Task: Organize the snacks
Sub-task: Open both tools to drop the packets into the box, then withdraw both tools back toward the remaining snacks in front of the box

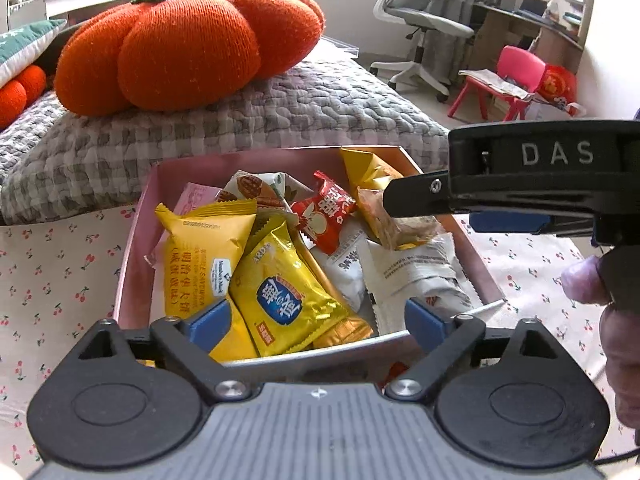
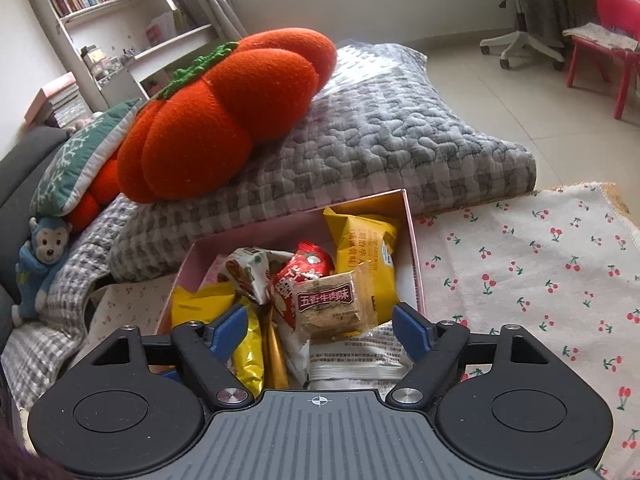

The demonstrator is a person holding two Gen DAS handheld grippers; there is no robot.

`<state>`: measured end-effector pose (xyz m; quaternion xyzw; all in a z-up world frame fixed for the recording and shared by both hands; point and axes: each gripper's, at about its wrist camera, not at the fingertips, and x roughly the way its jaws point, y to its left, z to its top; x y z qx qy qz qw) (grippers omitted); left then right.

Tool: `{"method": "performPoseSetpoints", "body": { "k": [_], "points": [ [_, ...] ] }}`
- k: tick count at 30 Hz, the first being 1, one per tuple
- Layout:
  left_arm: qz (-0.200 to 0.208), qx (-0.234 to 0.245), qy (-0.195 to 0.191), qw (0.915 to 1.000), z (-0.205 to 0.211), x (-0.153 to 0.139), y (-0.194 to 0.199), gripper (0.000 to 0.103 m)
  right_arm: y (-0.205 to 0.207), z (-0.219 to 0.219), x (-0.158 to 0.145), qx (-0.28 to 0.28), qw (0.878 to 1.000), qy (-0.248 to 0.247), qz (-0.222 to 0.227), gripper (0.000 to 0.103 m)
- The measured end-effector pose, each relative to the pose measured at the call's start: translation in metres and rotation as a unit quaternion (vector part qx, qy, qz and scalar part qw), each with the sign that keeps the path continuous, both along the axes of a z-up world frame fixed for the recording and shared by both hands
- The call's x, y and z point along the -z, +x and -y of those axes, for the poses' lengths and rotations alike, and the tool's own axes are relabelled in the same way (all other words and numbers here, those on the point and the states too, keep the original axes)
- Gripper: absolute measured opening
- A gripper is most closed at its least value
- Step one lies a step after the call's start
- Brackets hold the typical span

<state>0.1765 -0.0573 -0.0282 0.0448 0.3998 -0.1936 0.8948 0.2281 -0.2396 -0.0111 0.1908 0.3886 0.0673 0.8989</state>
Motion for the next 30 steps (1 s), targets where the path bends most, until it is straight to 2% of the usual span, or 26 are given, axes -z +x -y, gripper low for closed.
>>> {"method": "performPoseSetpoints", "body": {
  "k": [10,17,25,30],
  "points": [
    [0.004,0.005,-0.001,1.0000,-0.016,-0.004,-0.025,0.100,-0.031,0.000,-0.015,-0.016,1.000,-0.013,0.008,0.091],
    [0.006,0.013,-0.009,0.9999,-0.028,-0.007,-0.046,0.102,-0.058,0.006,-0.016,-0.024,0.999,-0.023,0.007,0.092],
    [0.005,0.026,-0.007,0.9996,-0.042,-0.007,-0.072,0.102,-0.089,0.016,-0.004,-0.039,0.999,-0.013,0.002,0.096],
    [0.015,0.036,-0.025,0.9989,-0.048,-0.002,-0.085,0.103,-0.108,0.018,0.010,-0.030,0.999,-0.013,-0.007,0.096]
  ]
}}
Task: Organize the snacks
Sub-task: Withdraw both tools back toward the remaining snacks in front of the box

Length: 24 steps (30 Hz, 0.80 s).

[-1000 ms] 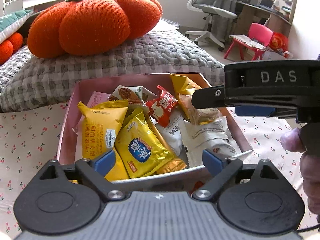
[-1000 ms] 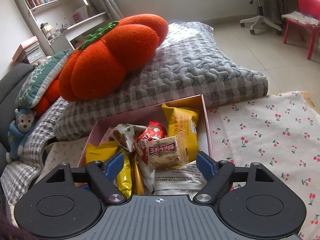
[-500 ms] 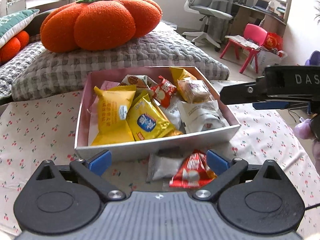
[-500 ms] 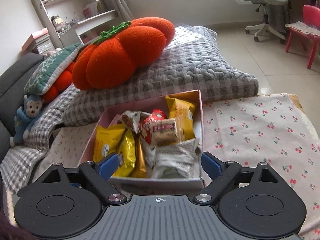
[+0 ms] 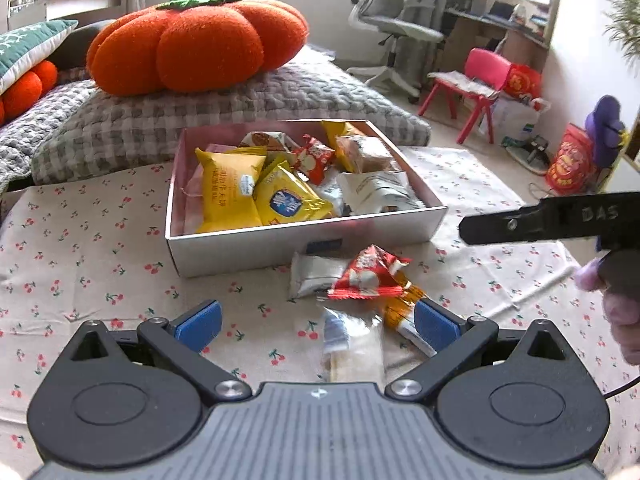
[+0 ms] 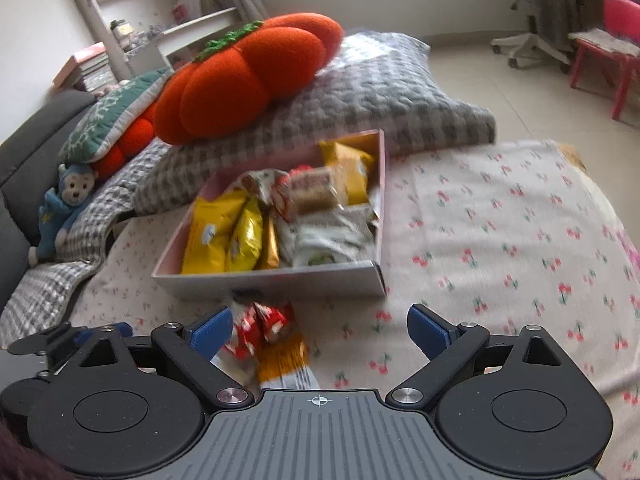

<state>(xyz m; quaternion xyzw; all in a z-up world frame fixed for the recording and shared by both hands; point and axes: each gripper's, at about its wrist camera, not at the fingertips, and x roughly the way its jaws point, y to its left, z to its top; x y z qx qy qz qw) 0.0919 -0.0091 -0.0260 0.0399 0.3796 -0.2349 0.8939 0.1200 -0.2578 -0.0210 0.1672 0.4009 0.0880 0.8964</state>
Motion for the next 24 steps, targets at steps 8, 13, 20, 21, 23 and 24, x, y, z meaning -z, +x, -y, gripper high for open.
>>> {"method": "performPoseSetpoints", "body": {
  "k": [8,13,20,21,23,24],
  "points": [
    [0.001,0.002,0.003,1.0000,-0.006,0.016,-0.018,0.102,-0.026,-0.009,0.020,-0.013,0.999,-0.029,-0.008,0.096],
    [0.022,0.023,0.017,0.9993,-0.005,0.020,-0.028,0.102,-0.039,-0.008,0.019,-0.020,0.999,-0.042,0.011,0.096],
    [-0.012,0.012,0.006,0.9998,0.000,0.034,-0.023,0.095,-0.041,-0.008,0.031,-0.020,0.997,-0.073,0.010,0.098],
    [-0.014,0.013,0.008,0.9998,0.002,0.035,-0.023,0.093,-0.041,-0.009,0.033,-0.022,0.997,-0.078,0.010,0.098],
    [-0.018,0.017,0.013,0.9996,0.005,0.039,-0.024,0.087,-0.042,-0.012,0.037,-0.028,0.995,-0.094,0.010,0.098],
    [-0.021,0.020,0.015,0.9995,0.006,0.041,-0.025,0.082,-0.043,-0.014,0.039,-0.032,0.994,-0.102,0.011,0.098]
  ]
}}
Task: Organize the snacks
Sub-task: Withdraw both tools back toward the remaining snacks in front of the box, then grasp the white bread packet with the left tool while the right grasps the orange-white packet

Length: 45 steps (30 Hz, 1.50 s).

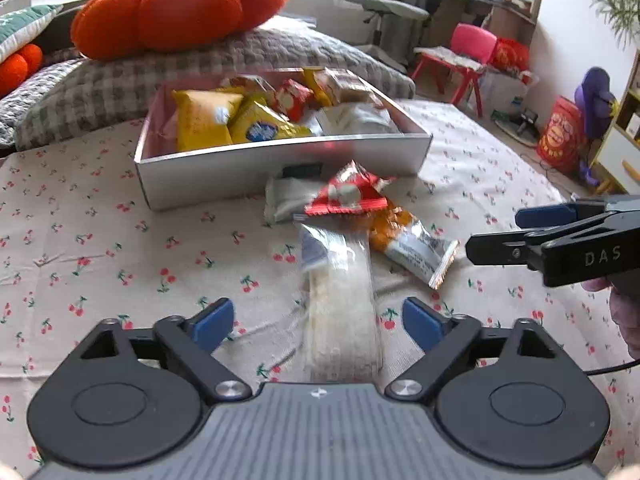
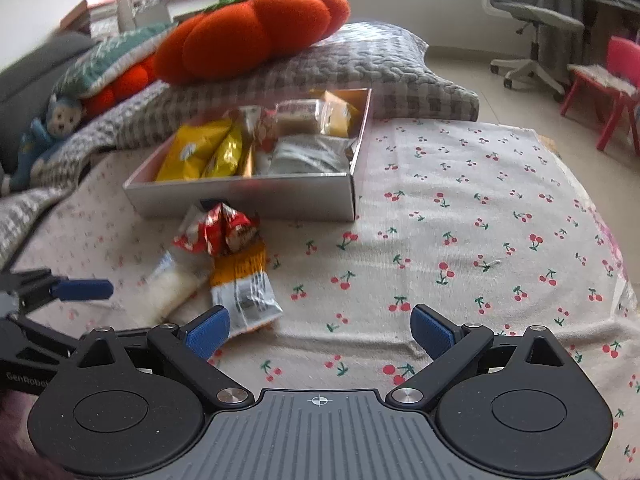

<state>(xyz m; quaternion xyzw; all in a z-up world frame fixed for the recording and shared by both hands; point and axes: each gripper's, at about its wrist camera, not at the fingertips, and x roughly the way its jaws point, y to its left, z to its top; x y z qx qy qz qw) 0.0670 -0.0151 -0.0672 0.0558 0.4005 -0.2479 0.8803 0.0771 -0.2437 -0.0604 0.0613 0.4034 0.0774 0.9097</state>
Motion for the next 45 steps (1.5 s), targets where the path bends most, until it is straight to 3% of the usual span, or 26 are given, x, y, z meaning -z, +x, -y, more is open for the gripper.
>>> {"method": "performPoseSetpoints", "body": {
  "k": [5,12,15,27,45],
  "points": [
    [-0.002,0.008,0.008,0.9999,0.005,0.002,-0.003,0.075,-0.003,-0.011,0.009,-0.031,0.999,-0.032,0.001,0.098],
    [-0.012,0.003,0.002,0.9999,-0.002,-0.003,-0.002,0.040,-0.008,-0.028,0.016,-0.070,0.996,-0.058,0.002,0.099],
    [-0.019,-0.002,-0.001,0.9998,-0.007,-0.004,0.000,0.034,-0.012,-0.036,0.018,-0.090,0.993,-0.073,0.011,0.099],
    [-0.026,-0.042,0.003,0.9988,-0.024,-0.006,0.003,0.033,0.003,-0.062,0.016,-0.112,0.988,-0.107,0.030,0.101],
    [-0.028,-0.070,0.005,0.9972,-0.039,-0.008,0.004,0.034,0.023,-0.074,0.017,-0.093,0.991,-0.094,0.018,0.099]
  ]
}}
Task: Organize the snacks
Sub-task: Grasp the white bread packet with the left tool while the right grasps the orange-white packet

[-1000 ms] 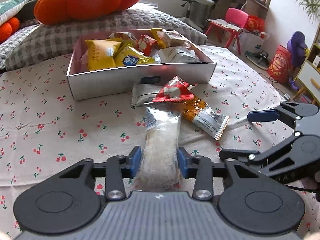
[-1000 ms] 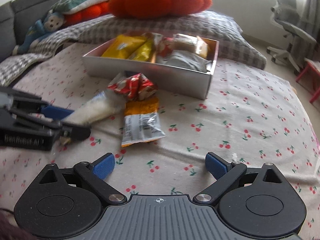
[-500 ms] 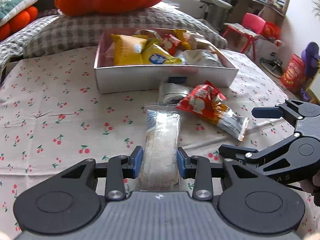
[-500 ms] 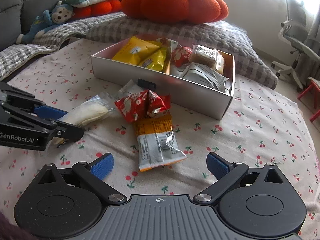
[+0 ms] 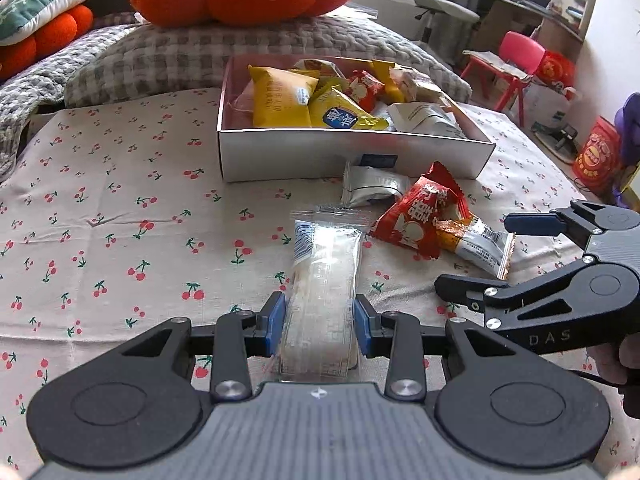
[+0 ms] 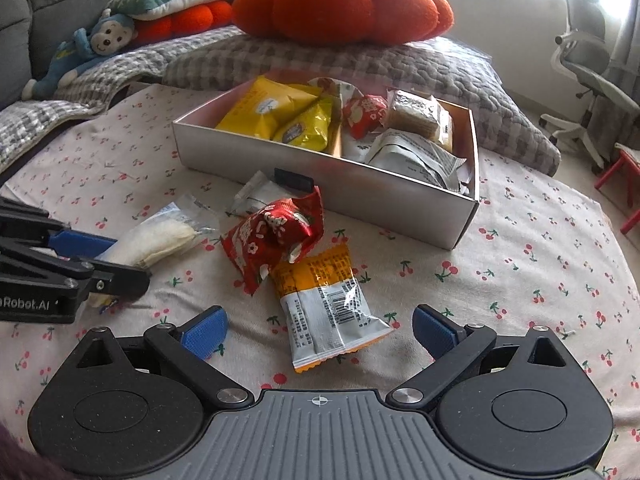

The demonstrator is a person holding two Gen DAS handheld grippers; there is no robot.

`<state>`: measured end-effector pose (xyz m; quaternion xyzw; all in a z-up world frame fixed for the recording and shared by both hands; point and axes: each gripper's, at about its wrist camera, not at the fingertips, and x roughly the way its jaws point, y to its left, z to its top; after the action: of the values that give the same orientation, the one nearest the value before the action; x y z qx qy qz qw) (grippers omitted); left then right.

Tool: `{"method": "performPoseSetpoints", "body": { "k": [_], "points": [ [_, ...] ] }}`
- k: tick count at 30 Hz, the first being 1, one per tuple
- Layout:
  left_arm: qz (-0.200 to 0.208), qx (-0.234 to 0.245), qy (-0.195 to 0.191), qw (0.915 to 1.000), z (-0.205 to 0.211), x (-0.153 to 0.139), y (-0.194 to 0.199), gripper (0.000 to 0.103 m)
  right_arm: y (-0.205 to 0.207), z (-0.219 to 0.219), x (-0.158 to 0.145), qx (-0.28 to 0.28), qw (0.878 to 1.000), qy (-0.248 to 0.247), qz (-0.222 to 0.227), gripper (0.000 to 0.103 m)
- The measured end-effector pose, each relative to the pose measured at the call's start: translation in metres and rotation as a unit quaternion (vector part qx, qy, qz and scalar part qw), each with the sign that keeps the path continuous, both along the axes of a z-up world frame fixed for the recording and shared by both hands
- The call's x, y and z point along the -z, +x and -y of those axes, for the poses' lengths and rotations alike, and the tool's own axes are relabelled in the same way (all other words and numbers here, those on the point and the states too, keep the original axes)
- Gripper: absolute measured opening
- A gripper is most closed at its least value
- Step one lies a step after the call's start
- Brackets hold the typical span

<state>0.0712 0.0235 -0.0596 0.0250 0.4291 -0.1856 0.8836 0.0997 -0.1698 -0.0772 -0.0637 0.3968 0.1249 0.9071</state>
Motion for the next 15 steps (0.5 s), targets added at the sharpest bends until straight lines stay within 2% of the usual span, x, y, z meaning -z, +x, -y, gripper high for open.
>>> {"method": "performPoseSetpoints", "body": {
  "k": [6,15],
  "points": [
    [0.001,0.000,0.001,1.0000,0.0003,0.0002,-0.0001,0.034,0.0000,-0.0008,-0.0005,-0.004,1.000,0.001,0.002,0.096],
    [0.001,0.001,0.002,1.0000,0.0003,-0.0002,0.0002,0.034,-0.0026,-0.0016,-0.0029,-0.016,1.000,0.020,-0.002,0.077]
  ]
}}
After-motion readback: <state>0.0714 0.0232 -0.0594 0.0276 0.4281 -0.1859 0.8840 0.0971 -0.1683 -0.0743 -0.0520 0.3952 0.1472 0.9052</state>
